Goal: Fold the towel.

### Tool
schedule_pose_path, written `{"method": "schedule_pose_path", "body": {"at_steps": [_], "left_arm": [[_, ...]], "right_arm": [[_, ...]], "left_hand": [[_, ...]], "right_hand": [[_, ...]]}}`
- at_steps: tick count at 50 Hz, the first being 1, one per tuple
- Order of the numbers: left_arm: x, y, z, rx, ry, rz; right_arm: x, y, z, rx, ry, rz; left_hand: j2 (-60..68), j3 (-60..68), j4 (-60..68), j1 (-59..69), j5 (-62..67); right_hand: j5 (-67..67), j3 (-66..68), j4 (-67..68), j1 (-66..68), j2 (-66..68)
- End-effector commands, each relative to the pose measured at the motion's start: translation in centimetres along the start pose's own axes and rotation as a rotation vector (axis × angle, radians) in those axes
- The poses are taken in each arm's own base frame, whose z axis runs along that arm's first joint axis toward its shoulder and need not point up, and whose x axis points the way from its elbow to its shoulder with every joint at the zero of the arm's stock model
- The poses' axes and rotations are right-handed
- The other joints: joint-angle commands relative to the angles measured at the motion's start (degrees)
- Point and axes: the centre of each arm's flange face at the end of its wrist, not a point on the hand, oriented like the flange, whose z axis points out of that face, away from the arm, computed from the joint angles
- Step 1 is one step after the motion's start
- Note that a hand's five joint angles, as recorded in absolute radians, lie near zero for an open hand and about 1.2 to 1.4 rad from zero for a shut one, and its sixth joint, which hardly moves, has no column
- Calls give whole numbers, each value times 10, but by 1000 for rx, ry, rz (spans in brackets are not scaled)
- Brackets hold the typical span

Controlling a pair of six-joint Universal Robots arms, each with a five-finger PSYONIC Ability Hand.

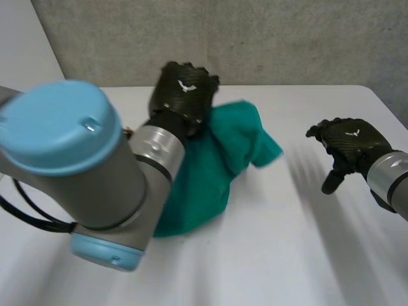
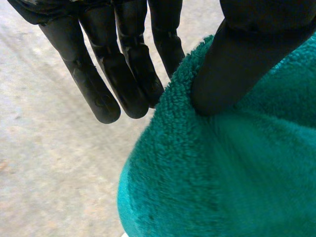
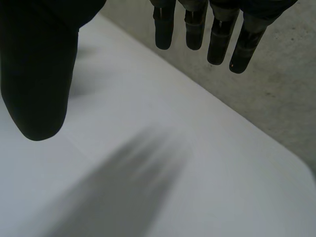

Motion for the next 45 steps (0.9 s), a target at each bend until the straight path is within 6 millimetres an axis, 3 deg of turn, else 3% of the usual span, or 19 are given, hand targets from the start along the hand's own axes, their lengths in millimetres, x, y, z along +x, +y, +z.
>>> {"method": "schedule_pose_path", "body": {"at_steps": [1,9,11,18,24,27,28,29,30,31,35,38,41,42,45], "left_arm": [[-38,-3,-4,-35,-68,35],[-41,-12,-16,-27,-66,27],[-41,-8,-17,-39,-62,29],[-37,8,-22,-90,-46,34],[-31,20,-29,-132,-24,39],[-30,23,-31,-141,-19,29],[-30,23,-31,-141,-19,25],[-30,23,-31,-142,-21,16],[-30,24,-32,-144,-20,11],[-30,23,-32,-142,-21,8],[-32,22,-32,-139,-29,-3],[-48,19,-30,-132,-77,-10],[-65,18,-29,-128,-125,-18],[-84,18,-28,-125,-178,-37],[-99,18,-28,-118,-222,-65]], "right_arm": [[-17,-11,-2,48,-190,301],[-34,-20,10,36,-378,560],[-56,-27,13,21,-478,615],[-101,-35,17,12,-606,591],[-128,-21,38,-37,-644,582],[-134,-10,46,-67,-627,586],[-135,-7,49,-72,-618,586],[-136,-2,55,-80,-587,586],[-134,0,59,-76,-561,586],[-131,0,66,-52,-509,583],[-114,-8,80,38,-378,571],[-88,-22,87,140,-245,491],[-58,-24,92,160,-161,426],[-49,-24,93,165,-135,403],[-21,-27,95,184,-57,270]], "left_hand": [[116,121,120,158,161],[116,121,120,158,161],[116,121,120,158,161],[116,121,120,158,161],[116,121,120,158,161],[116,121,120,158,161],[116,121,120,158,161],[116,121,120,158,161],[116,121,120,158,161],[116,121,120,158,161],[116,121,120,158,161],[116,121,120,158,161],[116,121,120,158,161],[116,121,120,158,161],[116,121,120,158,161]], "right_hand": [[-27,-19,-29,-11,-25],[-27,-19,-29,-11,-25],[-27,-19,-29,-11,-25],[-27,-19,-29,-11,-25],[-27,-19,-29,-11,-25],[86,94,85,102,89],[179,188,178,195,182],[450,458,449,466,453],[634,643,633,650,637],[672,680,671,688,675],[673,681,671,689,675],[673,681,671,689,675],[673,681,671,689,675],[673,681,671,689,675],[673,681,671,689,675]]}}
